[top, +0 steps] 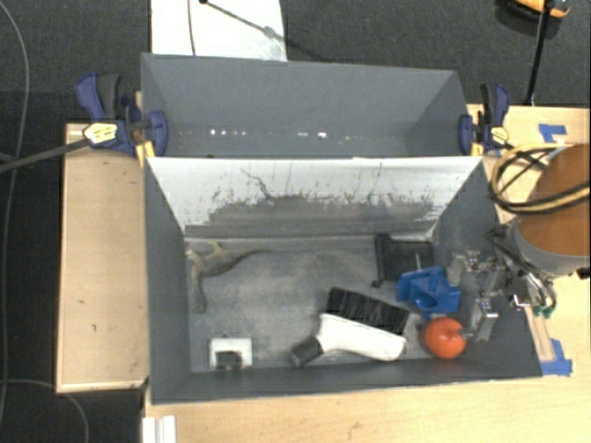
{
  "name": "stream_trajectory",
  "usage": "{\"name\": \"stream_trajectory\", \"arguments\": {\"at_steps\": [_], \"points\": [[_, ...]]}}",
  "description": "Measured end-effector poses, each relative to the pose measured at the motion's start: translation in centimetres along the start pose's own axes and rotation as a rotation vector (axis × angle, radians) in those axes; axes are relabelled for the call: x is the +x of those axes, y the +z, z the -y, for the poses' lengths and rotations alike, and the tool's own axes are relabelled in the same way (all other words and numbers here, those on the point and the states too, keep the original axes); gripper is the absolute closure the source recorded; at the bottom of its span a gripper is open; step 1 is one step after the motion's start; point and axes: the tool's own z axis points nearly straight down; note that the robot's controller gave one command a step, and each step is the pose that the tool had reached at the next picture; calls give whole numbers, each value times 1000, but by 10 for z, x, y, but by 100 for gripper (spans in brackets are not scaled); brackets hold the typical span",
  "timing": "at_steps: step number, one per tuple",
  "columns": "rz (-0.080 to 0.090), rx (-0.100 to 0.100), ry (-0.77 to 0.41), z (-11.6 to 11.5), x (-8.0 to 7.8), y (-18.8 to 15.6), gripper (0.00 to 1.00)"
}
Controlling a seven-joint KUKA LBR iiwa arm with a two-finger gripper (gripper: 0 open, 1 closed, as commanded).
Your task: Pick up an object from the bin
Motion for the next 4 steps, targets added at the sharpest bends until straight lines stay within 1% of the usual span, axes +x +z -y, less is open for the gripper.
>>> {"name": "stream_trajectory", "arguments": {"at_steps": [1, 2, 3, 4], "points": [[8, 2, -6, -1, -2, -4, 0], [12, 3, 152, -8, -18, 32, 0], [13, 2, 186, -14, -24, 33, 0], [13, 1, 283, -18, -19, 26, 0]]}}
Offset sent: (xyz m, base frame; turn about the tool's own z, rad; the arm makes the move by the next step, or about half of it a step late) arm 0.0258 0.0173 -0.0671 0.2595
